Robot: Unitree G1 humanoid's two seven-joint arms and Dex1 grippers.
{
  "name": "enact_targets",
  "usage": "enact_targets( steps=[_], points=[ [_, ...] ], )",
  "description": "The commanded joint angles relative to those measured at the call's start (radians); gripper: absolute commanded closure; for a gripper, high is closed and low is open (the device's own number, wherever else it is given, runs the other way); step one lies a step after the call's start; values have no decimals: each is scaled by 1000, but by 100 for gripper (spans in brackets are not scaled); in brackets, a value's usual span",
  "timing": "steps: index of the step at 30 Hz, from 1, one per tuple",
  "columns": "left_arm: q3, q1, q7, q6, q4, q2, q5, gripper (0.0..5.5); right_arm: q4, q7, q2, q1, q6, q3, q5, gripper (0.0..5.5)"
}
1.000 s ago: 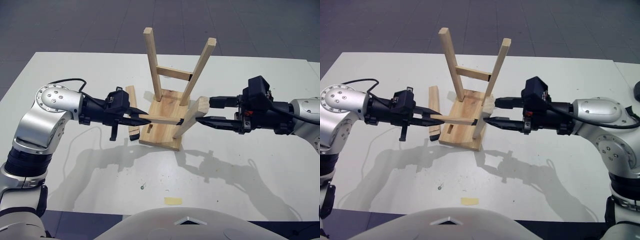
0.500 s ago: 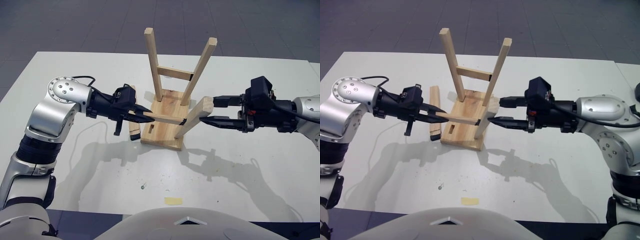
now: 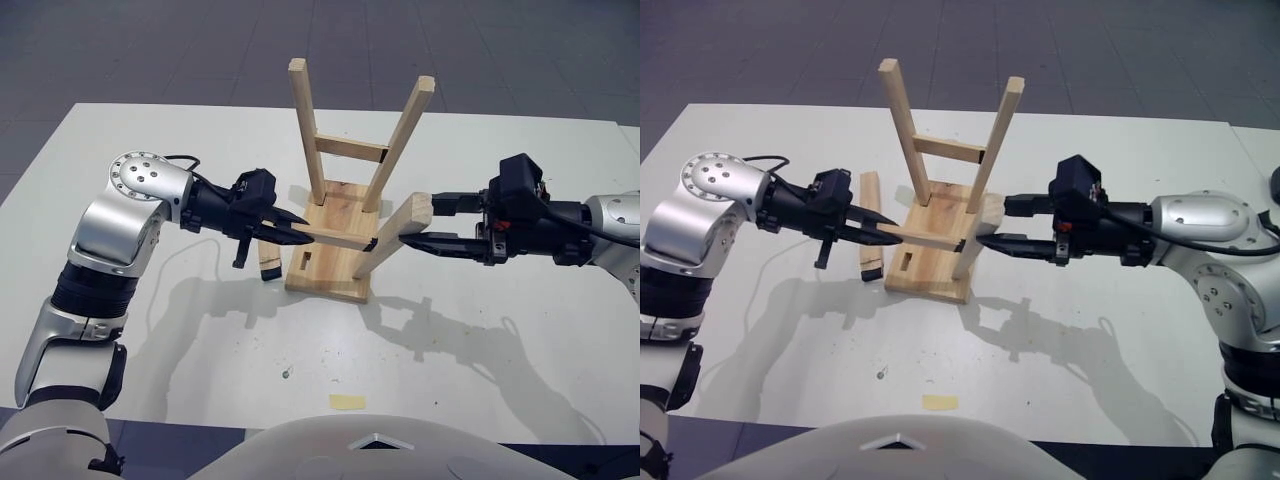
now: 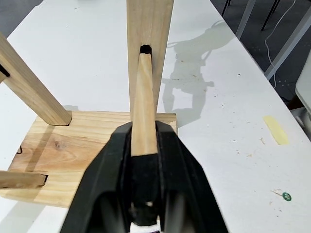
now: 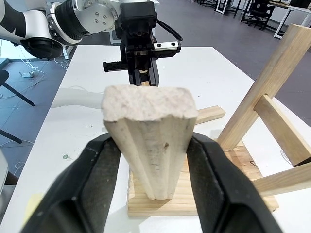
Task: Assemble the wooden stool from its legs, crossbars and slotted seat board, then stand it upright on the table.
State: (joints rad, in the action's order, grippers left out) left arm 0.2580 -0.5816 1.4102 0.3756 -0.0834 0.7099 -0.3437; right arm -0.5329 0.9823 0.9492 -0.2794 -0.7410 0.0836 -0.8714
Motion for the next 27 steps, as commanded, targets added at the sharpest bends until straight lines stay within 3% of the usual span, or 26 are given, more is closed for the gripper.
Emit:
enact_targets(
  steps=[1,27],
  points=[
    [86,8,-33,-41,-69,-89,30,507,-44,32,-30,31,-51,-87,-36,344],
    [23,4,-94,15,-82,-146,23,507,-71,-32,-77,48,-54,-91,-28,344]
  ],
)
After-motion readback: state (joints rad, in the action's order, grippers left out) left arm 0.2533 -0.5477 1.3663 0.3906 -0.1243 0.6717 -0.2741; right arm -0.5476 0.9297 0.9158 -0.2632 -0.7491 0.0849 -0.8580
